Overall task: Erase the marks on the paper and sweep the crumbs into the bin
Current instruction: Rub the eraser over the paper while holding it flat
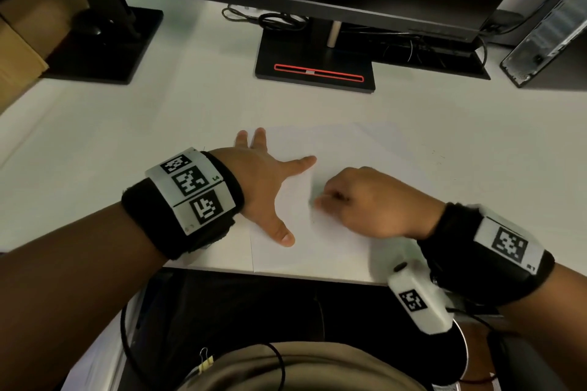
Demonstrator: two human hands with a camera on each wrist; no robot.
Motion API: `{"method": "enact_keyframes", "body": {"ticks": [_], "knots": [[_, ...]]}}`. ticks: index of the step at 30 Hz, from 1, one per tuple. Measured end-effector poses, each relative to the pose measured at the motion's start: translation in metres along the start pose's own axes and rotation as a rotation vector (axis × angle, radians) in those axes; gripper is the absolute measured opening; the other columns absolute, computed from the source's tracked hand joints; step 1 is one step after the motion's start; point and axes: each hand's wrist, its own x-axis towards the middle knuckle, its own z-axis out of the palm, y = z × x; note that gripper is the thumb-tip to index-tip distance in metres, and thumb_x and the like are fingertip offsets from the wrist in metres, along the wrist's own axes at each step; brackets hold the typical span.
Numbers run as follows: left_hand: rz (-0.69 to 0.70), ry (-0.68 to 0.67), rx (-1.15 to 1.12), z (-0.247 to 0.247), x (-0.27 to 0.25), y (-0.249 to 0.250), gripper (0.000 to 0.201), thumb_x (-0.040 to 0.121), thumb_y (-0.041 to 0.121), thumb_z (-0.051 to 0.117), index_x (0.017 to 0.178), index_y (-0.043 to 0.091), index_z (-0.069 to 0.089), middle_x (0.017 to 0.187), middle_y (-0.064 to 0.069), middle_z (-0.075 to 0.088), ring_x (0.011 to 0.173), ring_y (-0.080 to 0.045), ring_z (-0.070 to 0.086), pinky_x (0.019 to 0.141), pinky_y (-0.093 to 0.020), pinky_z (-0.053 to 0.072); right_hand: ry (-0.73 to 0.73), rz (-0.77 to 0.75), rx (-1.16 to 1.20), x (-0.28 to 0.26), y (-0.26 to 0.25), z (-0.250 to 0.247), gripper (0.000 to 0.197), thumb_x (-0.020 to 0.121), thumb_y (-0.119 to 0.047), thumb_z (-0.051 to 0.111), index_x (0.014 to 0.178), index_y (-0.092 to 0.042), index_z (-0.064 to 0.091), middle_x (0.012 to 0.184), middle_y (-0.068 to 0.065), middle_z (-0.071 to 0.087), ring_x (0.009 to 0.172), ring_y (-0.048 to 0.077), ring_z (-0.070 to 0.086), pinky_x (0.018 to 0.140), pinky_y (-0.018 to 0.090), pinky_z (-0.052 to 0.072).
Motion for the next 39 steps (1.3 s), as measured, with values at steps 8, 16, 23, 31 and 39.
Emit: {"method": "enact_keyframes", "body": {"ticks": [8, 16, 23, 31, 39], "knots": [[0.005, 0.005, -0.007, 0.001, 0.001, -0.001, 0.136, 0.050, 0.083, 0.076, 0.135, 0.067, -0.029, 0.156, -0.017, -0.037, 0.145, -0.044, -0.028, 0.117, -0.063, 0.020, -0.008, 0.010, 0.001, 0.000, 0.001, -0.002, 0.046, 0.104, -0.037, 0.047, 0.070, -0.007, 0.054, 0.071, 0.010, 0.062, 0.060, 0.016, 0.050, 0.058, 0.029, 0.040], [0.006, -0.005, -0.015, 0.001, 0.000, -0.001, 0.134, 0.053, 0.082, 0.076, 0.135, 0.067, -0.029, 0.156, -0.016, -0.039, 0.145, -0.043, -0.029, 0.118, -0.062, 0.020, 0.002, 0.064, -0.001, 0.001, 0.012, -0.009, 0.046, 0.103, -0.039, 0.047, 0.070, -0.008, 0.056, 0.066, 0.001, 0.058, 0.060, 0.013, 0.049, 0.058, 0.027, 0.036], [0.004, -0.008, -0.008, 0.000, 0.001, 0.000, 0.135, 0.052, 0.082, 0.076, 0.135, 0.067, -0.030, 0.156, -0.016, -0.039, 0.145, -0.043, -0.030, 0.118, -0.063, 0.019, -0.039, 0.042, -0.005, -0.002, 0.010, -0.005, 0.047, 0.104, -0.038, 0.047, 0.070, -0.006, 0.055, 0.066, 0.004, 0.059, 0.057, 0.013, 0.049, 0.059, 0.031, 0.041], [0.004, -0.005, -0.008, 0.000, 0.002, -0.001, 0.136, 0.051, 0.083, 0.076, 0.135, 0.068, -0.030, 0.156, -0.017, -0.039, 0.144, -0.043, -0.029, 0.118, -0.061, 0.019, -0.097, 0.014, -0.027, -0.001, 0.001, -0.003, 0.046, 0.104, -0.039, 0.046, 0.070, -0.010, 0.055, 0.068, 0.006, 0.063, 0.058, 0.013, 0.051, 0.060, 0.031, 0.043], [0.008, -0.003, -0.008, 0.001, 0.001, -0.001, 0.136, 0.051, 0.082, 0.076, 0.135, 0.068, -0.030, 0.156, -0.017, -0.038, 0.144, -0.044, -0.029, 0.118, -0.062, 0.020, -0.104, 0.004, -0.016, 0.004, -0.003, -0.003, 0.046, 0.103, -0.038, 0.046, 0.074, -0.004, 0.055, 0.066, 0.006, 0.059, 0.058, 0.015, 0.049, 0.061, 0.030, 0.042]]}}
